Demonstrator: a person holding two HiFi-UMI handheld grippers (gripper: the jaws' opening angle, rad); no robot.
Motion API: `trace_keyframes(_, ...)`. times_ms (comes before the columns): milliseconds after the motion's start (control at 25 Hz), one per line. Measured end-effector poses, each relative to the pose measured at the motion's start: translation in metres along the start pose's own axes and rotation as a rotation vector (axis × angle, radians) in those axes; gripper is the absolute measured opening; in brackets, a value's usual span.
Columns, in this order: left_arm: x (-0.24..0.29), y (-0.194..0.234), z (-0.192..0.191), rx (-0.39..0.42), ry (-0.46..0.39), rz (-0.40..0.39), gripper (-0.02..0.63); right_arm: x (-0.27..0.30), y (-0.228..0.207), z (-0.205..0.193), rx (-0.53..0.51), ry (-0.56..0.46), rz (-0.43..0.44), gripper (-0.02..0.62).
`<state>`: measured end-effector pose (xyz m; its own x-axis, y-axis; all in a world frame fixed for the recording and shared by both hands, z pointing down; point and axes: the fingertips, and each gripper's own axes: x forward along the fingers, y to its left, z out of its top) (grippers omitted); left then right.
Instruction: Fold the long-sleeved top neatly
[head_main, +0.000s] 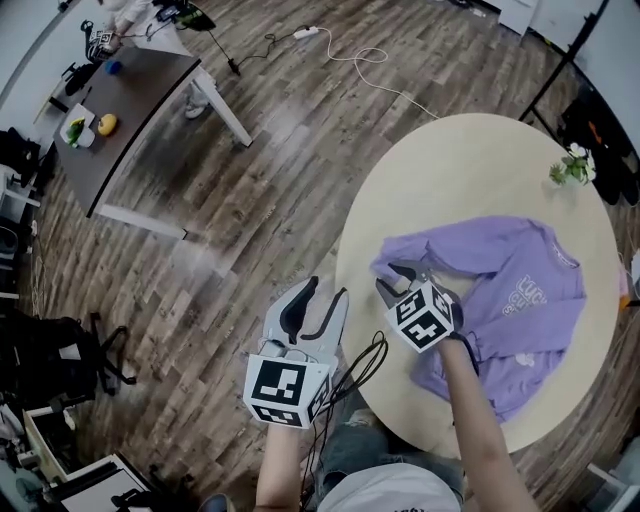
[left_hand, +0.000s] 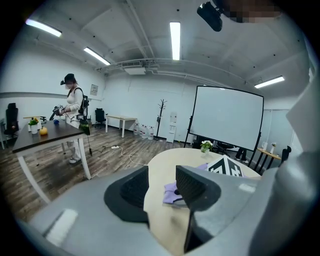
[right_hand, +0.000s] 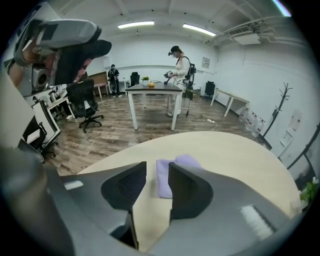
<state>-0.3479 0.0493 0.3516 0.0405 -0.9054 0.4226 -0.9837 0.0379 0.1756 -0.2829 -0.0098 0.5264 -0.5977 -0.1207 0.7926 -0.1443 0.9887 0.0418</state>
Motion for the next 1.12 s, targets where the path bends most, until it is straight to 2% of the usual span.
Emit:
trace_keyframes(400, -0.003, 0.014, -0.016, -0.030, 0.022, 0.025, 0.174, 0.039, -0.005, -0.028, -0.029, 0.121, -0.007, 0.176)
trace_keyframes(560, -0.004, 0.019, -0.022, -0.042, 0.032, 0.035, 0.174, 0.039, -0.009, -0.028, 0.064, 0.110, 0.017, 0.174)
trace_keyframes(600, -0.004, 0.020, -0.023, -0.045, 0.035, 0.036, 0.174, 0.039, -0.012, -0.027, 0.081, 0.104, 0.004, 0.151)
trace_keyframes(640, -0.004, 0.020, -0.025, -0.047, 0.038, 0.035, 0.174, 0.039, -0.016, -0.028, 0.090, 0.101, -0.012, 0.075)
trace_keyframes(880, 0.003, 0.019, -0.030, -0.054, 0.049, 0.033, 0.174, 0.042, -0.023, -0.029, 0.077, 0.096, -0.045, 0.062)
trace_keyframes(1120, 0.004, 0.015, -0.028, -0.056, 0.049, 0.028, 0.174, 0.039, -0.029, -0.028, 0.250, 0.047, -0.025, 0.044)
